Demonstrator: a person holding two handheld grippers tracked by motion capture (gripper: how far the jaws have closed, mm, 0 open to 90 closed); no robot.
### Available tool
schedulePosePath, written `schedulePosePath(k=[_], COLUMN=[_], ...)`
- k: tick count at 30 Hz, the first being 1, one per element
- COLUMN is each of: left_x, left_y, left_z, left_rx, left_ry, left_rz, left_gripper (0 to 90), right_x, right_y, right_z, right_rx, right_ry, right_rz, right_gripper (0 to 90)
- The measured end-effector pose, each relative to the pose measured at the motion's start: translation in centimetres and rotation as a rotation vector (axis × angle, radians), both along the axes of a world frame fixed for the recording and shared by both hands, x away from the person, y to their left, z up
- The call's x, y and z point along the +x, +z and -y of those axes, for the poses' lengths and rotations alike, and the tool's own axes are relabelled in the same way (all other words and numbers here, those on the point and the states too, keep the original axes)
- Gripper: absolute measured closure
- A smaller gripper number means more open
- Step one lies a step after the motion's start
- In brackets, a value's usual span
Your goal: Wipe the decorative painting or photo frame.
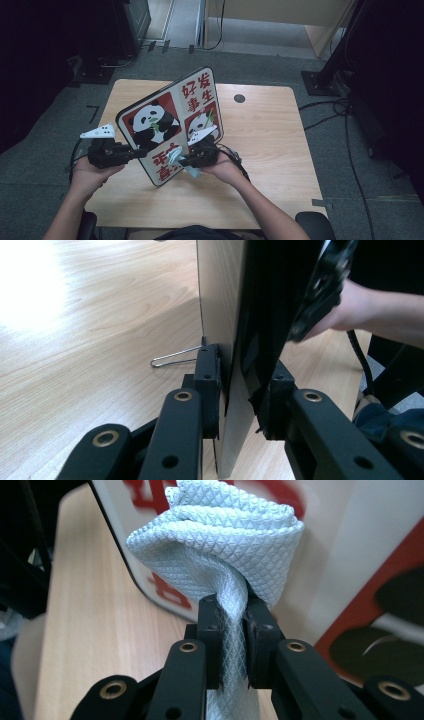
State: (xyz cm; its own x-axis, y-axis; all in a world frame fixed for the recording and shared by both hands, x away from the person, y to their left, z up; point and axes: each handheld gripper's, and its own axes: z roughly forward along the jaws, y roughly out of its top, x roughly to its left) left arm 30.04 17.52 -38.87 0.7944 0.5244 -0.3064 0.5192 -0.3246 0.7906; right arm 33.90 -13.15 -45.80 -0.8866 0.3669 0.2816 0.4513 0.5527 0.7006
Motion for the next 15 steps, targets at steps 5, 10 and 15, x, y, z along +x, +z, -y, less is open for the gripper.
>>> schedulePosePath(k=[5, 10, 15], left_x=[0.0, -0.1, -0.1], left_y=[0.1, 0.2, 0.2], left_z=[-0.1, -0.2, -0.3], left_rx=[-0.003, -0.008, -0.007], left_ry=[0.0, 0.004, 0.007], left_rz=[0.002, 0.007, 0.008], left_gripper=[74.0, 73.9, 73.7], right_x=[0.5, 1.0, 1.7], right_y=[3.6, 7.3, 11.1], right_z=[-0.7, -1.7, -2.7], right_rx=[0.019, 0.023, 0.038], right_ry=[0.014, 0.025, 0.035], right_rz=[0.036, 0.076, 0.124], right_gripper=[80.6, 80.6, 80.6])
